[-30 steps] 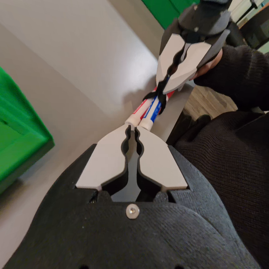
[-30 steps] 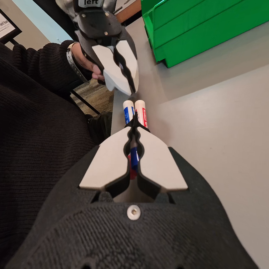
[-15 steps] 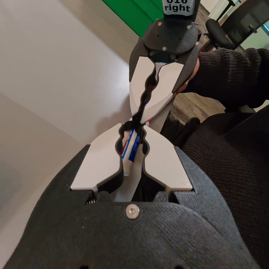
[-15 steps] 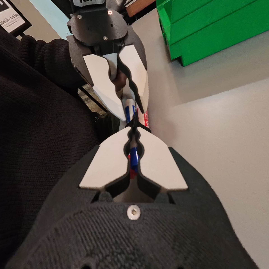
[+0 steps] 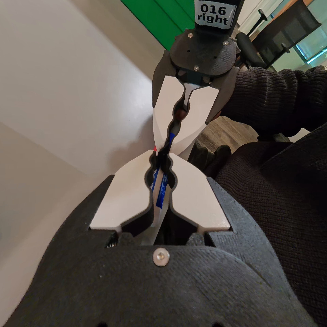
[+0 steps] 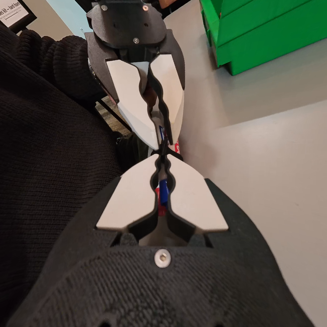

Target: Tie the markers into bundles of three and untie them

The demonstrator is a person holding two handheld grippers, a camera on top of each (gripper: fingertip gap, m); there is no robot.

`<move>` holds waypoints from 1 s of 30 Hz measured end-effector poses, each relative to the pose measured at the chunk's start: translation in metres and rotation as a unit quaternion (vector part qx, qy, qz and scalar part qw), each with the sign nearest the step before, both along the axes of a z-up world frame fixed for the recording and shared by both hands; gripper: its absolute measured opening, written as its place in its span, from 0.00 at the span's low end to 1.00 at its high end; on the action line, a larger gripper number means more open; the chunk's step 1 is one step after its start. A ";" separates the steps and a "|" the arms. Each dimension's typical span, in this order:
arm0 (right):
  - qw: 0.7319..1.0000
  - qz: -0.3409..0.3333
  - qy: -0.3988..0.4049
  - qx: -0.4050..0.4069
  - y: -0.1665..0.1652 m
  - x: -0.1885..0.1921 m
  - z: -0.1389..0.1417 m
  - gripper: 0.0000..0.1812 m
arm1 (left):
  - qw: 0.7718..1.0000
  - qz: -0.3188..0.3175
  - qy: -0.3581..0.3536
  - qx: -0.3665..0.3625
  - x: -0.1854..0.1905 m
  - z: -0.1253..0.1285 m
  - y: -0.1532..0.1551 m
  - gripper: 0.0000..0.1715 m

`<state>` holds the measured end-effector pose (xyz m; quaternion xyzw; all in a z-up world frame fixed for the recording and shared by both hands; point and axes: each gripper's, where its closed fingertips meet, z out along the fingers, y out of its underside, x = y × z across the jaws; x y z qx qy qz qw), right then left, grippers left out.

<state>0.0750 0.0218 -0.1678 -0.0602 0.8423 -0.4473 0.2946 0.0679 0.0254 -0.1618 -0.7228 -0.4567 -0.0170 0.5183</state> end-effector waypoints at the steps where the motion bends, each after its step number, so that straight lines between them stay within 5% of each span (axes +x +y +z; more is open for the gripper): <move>1: 1.000 0.000 0.001 0.001 0.000 0.000 0.000 0.02 | 1.000 0.000 0.000 -0.003 0.000 -0.001 0.000 0.06; 8: 0.999 -0.032 -0.011 0.006 0.001 -0.015 0.001 0.05 | 1.000 0.006 -0.019 0.007 0.000 -0.003 -0.003 0.03; 15: 0.992 -0.109 -0.036 -0.047 0.014 -0.060 0.031 0.11 | 1.000 0.007 -0.021 0.008 0.000 -0.003 -0.004 0.03; 21: 0.998 -0.027 0.064 0.007 0.014 -0.021 0.009 0.25 | 1.000 0.013 -0.023 0.009 -0.002 -0.003 -0.005 0.03; 26: 0.975 0.015 0.219 0.038 0.017 -0.013 -0.011 0.25 | 1.000 0.009 -0.025 0.012 -0.001 -0.003 -0.004 0.03; 30: 0.965 0.043 0.251 0.061 0.019 -0.007 -0.024 0.29 | 1.000 0.007 -0.024 0.013 -0.001 -0.002 -0.003 0.03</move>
